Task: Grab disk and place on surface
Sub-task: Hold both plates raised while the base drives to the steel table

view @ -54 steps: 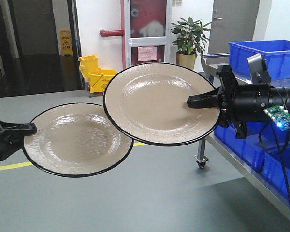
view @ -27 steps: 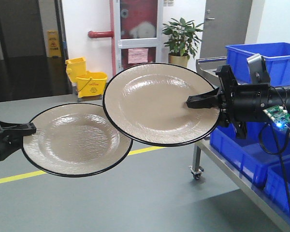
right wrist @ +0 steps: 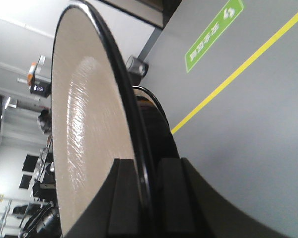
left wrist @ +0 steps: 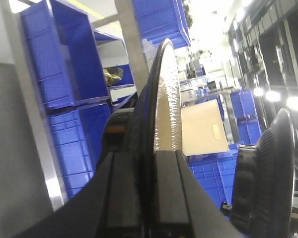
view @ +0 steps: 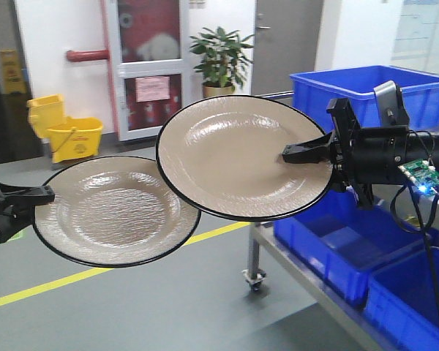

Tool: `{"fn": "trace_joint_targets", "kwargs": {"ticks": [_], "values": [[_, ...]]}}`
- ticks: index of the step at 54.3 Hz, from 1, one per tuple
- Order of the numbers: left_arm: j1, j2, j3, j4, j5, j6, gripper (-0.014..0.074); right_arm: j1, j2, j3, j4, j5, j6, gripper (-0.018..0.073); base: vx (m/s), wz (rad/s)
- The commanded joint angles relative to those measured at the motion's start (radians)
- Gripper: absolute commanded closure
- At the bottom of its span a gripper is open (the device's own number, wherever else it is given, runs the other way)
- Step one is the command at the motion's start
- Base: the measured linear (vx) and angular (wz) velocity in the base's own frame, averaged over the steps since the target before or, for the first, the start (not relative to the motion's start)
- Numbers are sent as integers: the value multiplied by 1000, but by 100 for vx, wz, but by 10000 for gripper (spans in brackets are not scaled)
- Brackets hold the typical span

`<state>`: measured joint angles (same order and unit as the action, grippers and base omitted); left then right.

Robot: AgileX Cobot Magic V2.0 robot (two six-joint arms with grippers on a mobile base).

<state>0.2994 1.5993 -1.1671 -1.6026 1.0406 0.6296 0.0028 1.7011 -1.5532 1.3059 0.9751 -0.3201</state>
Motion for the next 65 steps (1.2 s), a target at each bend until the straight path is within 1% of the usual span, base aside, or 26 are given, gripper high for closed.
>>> {"fn": "trace_joint_targets", "kwargs": {"ticks": [1,28,65], "values": [[-5,-54,-31,-182,55,-15,598,-3,-58,-42,127,-13,1,564,38,-37],[-5,-54,-31,-182,53,-15,598,-3,-58,-42,127,-13,-7,564,37,-51],[-5,-54,-31,-182,51,-15,598,-3,-58,-42,127,-13,-7,564,31,-74]]}}
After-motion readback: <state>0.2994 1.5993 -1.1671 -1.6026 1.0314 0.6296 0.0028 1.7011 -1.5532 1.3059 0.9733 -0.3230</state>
